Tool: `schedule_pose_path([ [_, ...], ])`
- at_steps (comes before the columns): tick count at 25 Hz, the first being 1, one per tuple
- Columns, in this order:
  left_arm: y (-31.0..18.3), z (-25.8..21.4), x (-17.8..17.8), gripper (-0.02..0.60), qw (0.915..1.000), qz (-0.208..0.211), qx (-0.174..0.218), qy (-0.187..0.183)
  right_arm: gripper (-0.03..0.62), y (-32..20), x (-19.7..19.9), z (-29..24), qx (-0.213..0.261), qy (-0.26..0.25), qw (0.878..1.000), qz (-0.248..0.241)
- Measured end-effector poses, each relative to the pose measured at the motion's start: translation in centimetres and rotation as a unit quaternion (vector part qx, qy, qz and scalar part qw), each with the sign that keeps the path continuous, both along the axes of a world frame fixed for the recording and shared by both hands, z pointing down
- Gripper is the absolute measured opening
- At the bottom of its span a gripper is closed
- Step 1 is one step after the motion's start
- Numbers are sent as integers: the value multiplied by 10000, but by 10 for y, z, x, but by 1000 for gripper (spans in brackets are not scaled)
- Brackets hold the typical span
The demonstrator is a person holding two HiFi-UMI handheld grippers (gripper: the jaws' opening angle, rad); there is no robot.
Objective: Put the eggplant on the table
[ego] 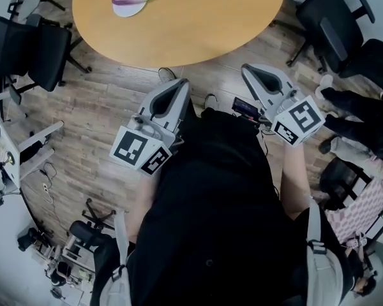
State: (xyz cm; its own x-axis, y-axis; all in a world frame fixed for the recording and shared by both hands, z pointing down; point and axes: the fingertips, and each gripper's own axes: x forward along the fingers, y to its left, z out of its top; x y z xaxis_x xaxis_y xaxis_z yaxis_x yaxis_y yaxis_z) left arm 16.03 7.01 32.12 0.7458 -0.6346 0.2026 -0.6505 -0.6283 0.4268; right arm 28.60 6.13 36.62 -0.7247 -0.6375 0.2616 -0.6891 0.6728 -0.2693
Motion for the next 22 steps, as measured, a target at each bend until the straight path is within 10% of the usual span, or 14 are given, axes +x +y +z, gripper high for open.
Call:
schedule_pose_path([
  [22,66,-26,-36,12,9989,-204,397,-153,15,69,-43,-47,283,-449,9985,-138],
])
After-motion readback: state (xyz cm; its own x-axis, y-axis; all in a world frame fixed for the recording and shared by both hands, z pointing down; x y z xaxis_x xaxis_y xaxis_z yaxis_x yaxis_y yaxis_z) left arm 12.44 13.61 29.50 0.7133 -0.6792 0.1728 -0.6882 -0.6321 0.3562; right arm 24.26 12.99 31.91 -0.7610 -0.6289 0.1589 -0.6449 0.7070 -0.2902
